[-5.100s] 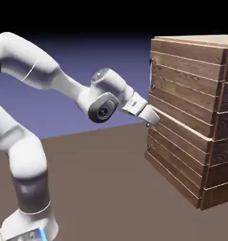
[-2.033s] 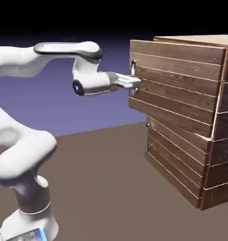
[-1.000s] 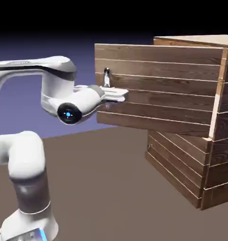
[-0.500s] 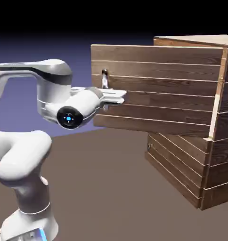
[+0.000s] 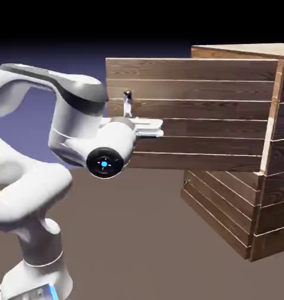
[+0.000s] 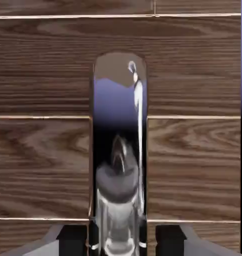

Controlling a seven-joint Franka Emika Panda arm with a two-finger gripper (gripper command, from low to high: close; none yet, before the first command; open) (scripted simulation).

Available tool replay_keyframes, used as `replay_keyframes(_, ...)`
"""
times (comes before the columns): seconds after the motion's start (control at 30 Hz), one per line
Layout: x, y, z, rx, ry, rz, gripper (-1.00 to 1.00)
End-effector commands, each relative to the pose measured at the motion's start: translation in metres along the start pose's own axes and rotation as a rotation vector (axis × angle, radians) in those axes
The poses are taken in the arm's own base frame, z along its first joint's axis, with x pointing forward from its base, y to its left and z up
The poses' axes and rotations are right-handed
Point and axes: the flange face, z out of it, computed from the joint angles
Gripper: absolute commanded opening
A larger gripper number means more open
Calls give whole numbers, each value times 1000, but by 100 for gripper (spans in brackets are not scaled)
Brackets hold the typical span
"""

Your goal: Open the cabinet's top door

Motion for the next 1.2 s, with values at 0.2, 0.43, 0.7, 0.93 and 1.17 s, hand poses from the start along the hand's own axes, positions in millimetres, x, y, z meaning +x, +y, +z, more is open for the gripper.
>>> replay_keyframes(0.2, -15, -16, -49, -91, 93, 2, -100)
replay_keyframes(0.43, -30, -20, -83, -111, 218, -4, -100)
replay_keyframes(0.7, -34, -7, -88, -43, 275, -36, -100)
replay_keyframes(0.93, -34, -6, -90, -39, 247, -55, -100)
replay_keyframes(1.17, -30, -25, -81, -126, 163, -17, -100)
